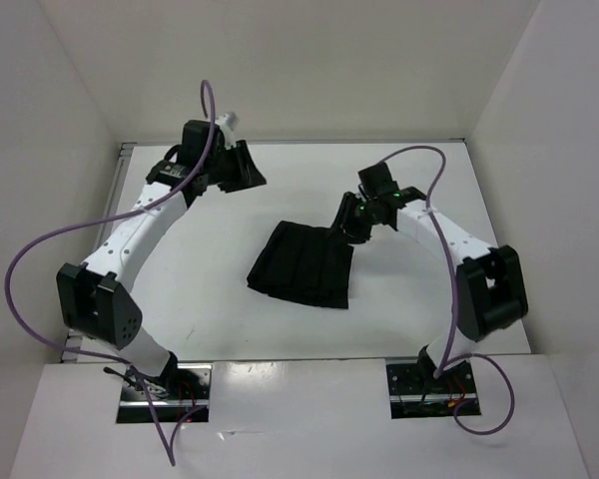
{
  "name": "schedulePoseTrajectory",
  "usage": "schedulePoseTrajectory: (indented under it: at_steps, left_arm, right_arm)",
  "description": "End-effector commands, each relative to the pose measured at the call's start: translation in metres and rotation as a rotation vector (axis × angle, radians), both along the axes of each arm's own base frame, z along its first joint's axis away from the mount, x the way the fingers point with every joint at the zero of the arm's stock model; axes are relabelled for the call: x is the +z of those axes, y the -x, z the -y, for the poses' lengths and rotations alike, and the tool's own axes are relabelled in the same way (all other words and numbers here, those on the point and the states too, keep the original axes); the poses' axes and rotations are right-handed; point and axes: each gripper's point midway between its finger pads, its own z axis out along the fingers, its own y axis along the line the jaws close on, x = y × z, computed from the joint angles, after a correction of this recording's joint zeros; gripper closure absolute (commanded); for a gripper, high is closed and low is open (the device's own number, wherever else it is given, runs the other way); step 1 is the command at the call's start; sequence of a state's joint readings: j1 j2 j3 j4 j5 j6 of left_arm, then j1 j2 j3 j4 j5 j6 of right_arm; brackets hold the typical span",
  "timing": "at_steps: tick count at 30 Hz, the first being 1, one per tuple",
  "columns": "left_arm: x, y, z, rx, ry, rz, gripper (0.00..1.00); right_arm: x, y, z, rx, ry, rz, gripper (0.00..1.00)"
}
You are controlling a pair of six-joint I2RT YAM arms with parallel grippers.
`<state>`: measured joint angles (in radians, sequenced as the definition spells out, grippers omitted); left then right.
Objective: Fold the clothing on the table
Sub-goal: Fold the skirt
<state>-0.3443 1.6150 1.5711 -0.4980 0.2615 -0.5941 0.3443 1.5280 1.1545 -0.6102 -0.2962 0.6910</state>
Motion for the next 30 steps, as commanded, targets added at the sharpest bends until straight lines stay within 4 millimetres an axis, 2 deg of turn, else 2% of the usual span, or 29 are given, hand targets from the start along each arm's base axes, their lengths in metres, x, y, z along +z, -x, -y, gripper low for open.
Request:
schedulePoseTrajectory:
  at_steps: [1, 2, 4, 8, 11, 14, 15, 18, 20, 25, 28, 29, 30]
  left_arm:
    - [-0.04, 0.002, -0.044, 0.093, -0.166, -0.035, 0.53]
    - [-0.041, 0.005, -0.049, 0.091, -0.167, -0.037, 0.52]
    - [-0.046, 0.008, -0.06, 0.102, -0.149, -0.047, 0.52]
    - [-0.058, 0.017, -0.067, 0.089, -0.117, -0.078, 0.52]
    - [-0.068, 0.02, -0.072, 0.095, -0.101, -0.107, 0.51]
    - [-0.08, 0.023, -0.068, 0.073, -0.088, -0.129, 0.51]
    - [-0.08, 0.023, -0.068, 0.073, -0.088, -0.129, 0.51]
    - [-0.083, 0.022, -0.07, 0.075, -0.083, -0.14, 0.51]
    - [-0.083, 0.022, -0.07, 0.075, -0.083, -0.14, 0.51]
    - [-0.082, 0.022, -0.069, 0.068, -0.077, -0.141, 0.51]
    - [-0.086, 0.025, -0.069, 0.068, -0.08, -0.151, 0.51]
    - [-0.086, 0.025, -0.069, 0.068, -0.08, -0.151, 0.51]
    - [-0.086, 0.025, -0.069, 0.068, -0.08, -0.151, 0.51]
  right_arm:
    - [0.013, -0.037, -0.032, 0.037, -0.033, 0.076, 0.53]
    - [-0.008, -0.036, -0.031, 0.03, 0.017, 0.022, 0.49]
    - [-0.014, -0.041, -0.03, 0.027, 0.065, 0.008, 0.49]
    - [-0.021, -0.042, -0.008, -0.064, 0.161, 0.013, 0.49]
    - [-0.024, -0.031, -0.001, -0.079, 0.174, 0.005, 0.51]
    - [-0.052, -0.021, 0.0, -0.064, 0.192, -0.069, 0.58]
    - [-0.068, -0.012, 0.004, -0.06, 0.213, -0.113, 0.59]
    - [-0.092, 0.006, 0.014, -0.061, 0.255, -0.175, 0.58]
    - [-0.098, 0.015, 0.016, -0.055, 0.253, -0.193, 0.54]
    - [-0.092, 0.013, 0.018, -0.072, 0.254, -0.172, 0.51]
    - [-0.11, 0.025, 0.021, -0.062, 0.272, -0.231, 0.51]
    - [-0.118, 0.031, 0.024, -0.061, 0.28, -0.249, 0.52]
    - [-0.121, 0.032, 0.024, -0.061, 0.28, -0.249, 0.62]
